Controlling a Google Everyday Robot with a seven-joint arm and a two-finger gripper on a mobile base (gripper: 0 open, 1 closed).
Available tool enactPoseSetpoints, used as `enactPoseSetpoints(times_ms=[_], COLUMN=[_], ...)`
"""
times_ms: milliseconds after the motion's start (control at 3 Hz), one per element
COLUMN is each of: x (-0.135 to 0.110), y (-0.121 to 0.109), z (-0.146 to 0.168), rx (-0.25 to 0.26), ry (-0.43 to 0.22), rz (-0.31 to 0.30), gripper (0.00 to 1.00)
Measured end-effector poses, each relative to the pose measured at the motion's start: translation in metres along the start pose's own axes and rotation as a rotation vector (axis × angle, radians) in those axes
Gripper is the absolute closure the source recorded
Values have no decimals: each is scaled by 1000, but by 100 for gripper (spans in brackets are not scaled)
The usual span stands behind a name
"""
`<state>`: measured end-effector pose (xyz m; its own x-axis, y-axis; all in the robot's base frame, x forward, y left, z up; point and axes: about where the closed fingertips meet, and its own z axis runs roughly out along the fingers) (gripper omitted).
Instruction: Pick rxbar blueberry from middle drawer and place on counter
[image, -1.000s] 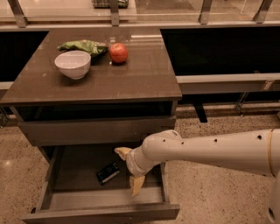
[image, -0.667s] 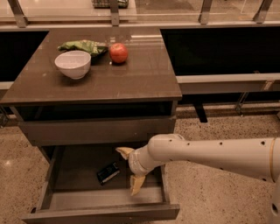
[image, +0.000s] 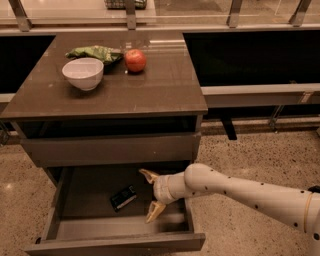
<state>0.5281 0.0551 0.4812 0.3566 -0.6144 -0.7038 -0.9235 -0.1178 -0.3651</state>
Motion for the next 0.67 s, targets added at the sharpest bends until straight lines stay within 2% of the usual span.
enactPoseSetpoints(times_ms=[333, 667], x=[13, 18], y=[-11, -26], z=[22, 45], rx=[9, -4], ry=[-65, -102], rz=[70, 141], gripper=[0, 0])
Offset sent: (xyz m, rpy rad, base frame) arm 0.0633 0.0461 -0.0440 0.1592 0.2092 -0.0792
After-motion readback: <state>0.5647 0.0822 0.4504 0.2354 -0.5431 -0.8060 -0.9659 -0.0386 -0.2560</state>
